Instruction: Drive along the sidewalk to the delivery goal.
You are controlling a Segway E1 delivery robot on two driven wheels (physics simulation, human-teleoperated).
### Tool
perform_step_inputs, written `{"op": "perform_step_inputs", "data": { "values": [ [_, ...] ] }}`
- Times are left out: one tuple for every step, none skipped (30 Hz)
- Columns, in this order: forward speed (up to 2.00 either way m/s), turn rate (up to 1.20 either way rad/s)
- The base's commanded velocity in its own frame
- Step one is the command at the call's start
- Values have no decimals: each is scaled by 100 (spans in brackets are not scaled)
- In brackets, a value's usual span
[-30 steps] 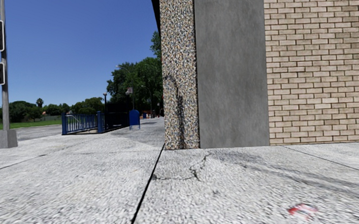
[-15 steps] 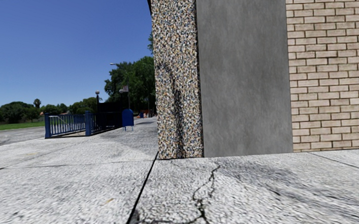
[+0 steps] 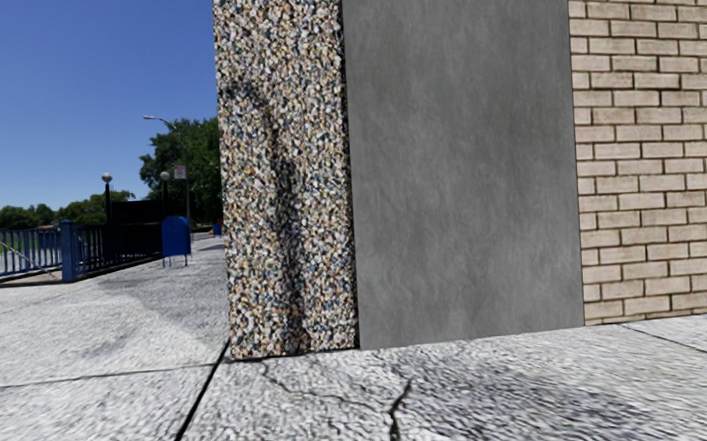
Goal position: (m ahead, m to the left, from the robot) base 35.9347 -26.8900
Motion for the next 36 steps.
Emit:
{"op": "perform_step_inputs", "data": {
  "values": [
    [198, -120],
    [198, -120],
    [198, -120],
    [198, -120],
    [197, -120],
    [197, -120],
    [197, -120],
    [197, -120],
    [197, -120],
    [197, -120],
    [197, -120],
    [197, -120],
    [197, -120],
    [197, -120],
    [197, -120],
    [197, -120],
    [197, -120],
    [197, -120],
    [197, -120],
    [197, -120],
    [197, -120],
    [197, -120],
    [197, -120],
    [197, -120],
    [197, -120],
    [197, -120],
    [197, -120],
    [197, -120],
    [197, -82],
    [197, -60],
    [197, -60],
    [197, -13],
    [197, 0],
    [197, 0],
    [197, 0],
    [197, 0]
  ]
}}
